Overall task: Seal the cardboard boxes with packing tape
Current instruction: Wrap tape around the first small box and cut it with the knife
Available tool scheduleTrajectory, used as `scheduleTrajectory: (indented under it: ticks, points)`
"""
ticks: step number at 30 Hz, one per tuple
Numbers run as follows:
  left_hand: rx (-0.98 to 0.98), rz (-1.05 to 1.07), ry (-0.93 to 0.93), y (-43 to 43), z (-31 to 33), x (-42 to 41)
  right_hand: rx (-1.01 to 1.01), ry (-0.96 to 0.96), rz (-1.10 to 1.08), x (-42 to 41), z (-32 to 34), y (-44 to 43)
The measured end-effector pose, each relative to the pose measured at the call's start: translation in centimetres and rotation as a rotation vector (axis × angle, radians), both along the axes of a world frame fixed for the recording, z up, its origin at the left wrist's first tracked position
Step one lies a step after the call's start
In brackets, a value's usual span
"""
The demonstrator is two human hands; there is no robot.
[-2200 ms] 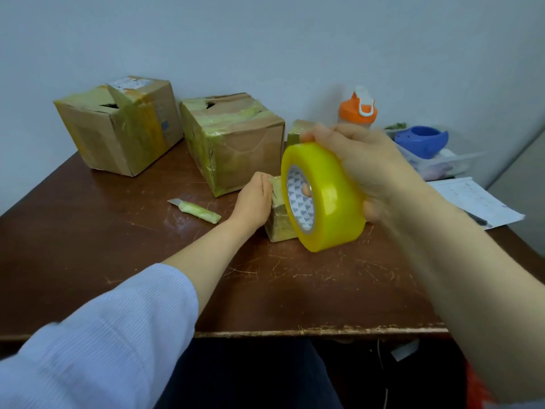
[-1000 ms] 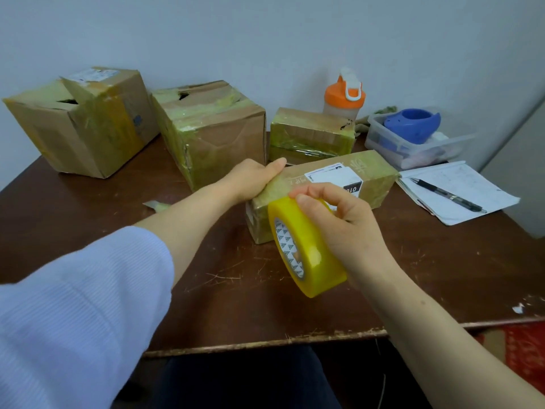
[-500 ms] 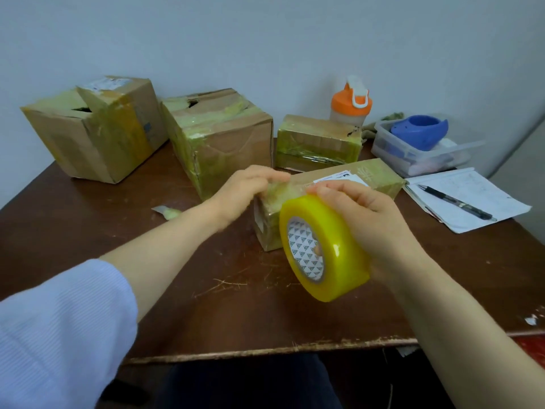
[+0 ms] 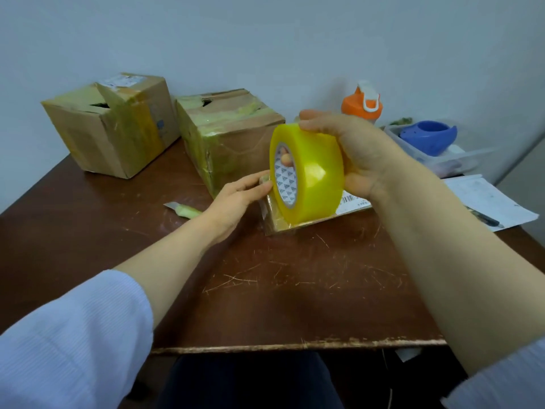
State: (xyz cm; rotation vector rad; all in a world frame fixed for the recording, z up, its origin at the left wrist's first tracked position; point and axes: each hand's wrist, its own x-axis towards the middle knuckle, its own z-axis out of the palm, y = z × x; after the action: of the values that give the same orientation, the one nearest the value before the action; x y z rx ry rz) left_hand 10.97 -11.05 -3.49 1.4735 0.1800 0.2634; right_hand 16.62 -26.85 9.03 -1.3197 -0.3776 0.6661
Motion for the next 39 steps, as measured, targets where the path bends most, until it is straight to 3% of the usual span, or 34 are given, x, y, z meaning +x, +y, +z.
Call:
scheduleTrajectory:
  ticks: [4,12,22,25,29,34,39]
  points:
    - [0.031,0.119,0.043,-0.5,-0.6,1.4,-0.057,-0.103,-0.053,0.6,-0.3,1.8]
    - [0.464,0.367,0.164,-1.6,-2.4,3.5,-0.046,-0.068,-0.157,1.3,-1.4,4.1]
    - [0.651,0.35,0.195,-1.5,-2.6,3.5,-0.149,-0.136,-0.135,-2.1,0.4,1.0]
    - [0.62,0.346,0.194,-1.4,-2.5,3.4,-0.275,-0.166,-0.087,-3.8,-1.2,-1.4]
    - [0.62,0.327,0.233,-1.2,-2.6,3.6,-0.28,-0.023,-0.015,-5.6,-3.3,-3.3]
    - [0.566,0.338,0.262,-1.4,-2.4,3.5,-0.373,-0.026,0.045,-6.0,-5.7,-4.0]
    - [0.376,0.316,0.389,-0.6,-0.4,4.0,-0.419,0.047,0.121,-4.5,-5.6,-3.9]
